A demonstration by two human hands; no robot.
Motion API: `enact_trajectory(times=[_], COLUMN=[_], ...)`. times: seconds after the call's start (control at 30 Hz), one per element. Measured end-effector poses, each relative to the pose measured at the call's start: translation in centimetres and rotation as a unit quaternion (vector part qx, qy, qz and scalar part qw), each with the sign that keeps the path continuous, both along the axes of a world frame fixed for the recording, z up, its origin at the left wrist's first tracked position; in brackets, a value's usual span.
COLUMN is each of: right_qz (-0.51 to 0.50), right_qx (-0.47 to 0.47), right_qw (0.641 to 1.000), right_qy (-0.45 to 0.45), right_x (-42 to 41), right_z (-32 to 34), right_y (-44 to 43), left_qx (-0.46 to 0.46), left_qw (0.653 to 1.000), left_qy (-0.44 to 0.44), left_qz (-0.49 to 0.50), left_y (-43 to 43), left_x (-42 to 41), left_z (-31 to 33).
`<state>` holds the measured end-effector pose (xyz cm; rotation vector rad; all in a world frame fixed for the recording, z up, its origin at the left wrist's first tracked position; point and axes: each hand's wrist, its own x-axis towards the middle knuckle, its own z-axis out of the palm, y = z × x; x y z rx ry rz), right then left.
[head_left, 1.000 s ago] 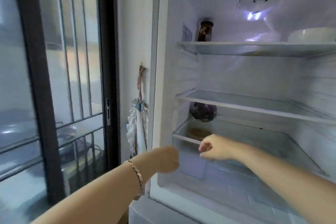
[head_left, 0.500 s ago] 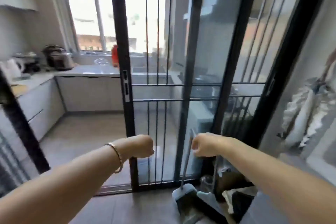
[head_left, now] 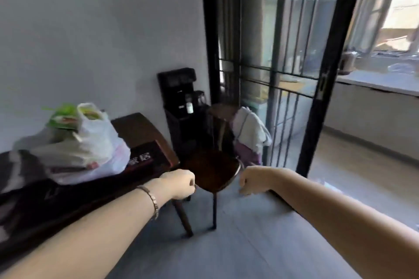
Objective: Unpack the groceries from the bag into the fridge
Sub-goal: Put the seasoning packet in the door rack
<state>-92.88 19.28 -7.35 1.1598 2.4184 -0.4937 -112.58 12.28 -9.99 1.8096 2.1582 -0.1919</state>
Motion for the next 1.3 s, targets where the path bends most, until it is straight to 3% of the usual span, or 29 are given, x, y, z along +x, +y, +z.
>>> enact_trajectory(times=[0.23, 0.5, 0.67, 0.87, 1.0, 1.07, 1.23, 1.3], right_qz=[0.109, 0.223, 0.286, 0.33, 0.334, 0.361, 0.373, 0.33], right_qx=[-0.03, -0.005, 0.009, 0.022, 0.043, 0.083, 0.167, 0.178], right_qw=[0.993, 0.973, 0.952, 0.922, 0.907, 0.901, 0.902, 0.921], right_qy=[0.025, 0.057, 0.107, 0.199, 0.253, 0.228, 0.139, 0.108], right_x=[-26.0, -45.8, -56.2, -65.9, -71.1, -72.4, -71.8, -71.1], right_z=[0.7, 0.4, 1.1, 4.7, 4.4, 3.3, 1.3, 0.9], right_y=[0.2, 4.0, 9.2, 13.3, 15.1, 16.4, 18.3, 19.0], left_qx=[0.023, 0.085, 0.146, 0.211, 0.235, 0.234, 0.23, 0.193], left_qw=[0.986, 0.949, 0.902, 0.862, 0.847, 0.854, 0.819, 0.837], left_qy=[0.001, 0.024, 0.015, -0.015, -0.09, -0.115, -0.235, -0.237], left_qz=[0.167, 0.304, 0.406, 0.46, 0.468, 0.45, 0.47, 0.455], left_y=[-7.6, -9.3, -6.3, -0.5, 3.3, 5.6, 10.5, 11.9], left_x=[-24.2, -40.4, -49.3, -57.2, -61.2, -62.8, -67.2, -68.6], left_z=[0.9, 0.3, 0.7, 3.3, 3.0, 2.9, 2.5, 1.7])
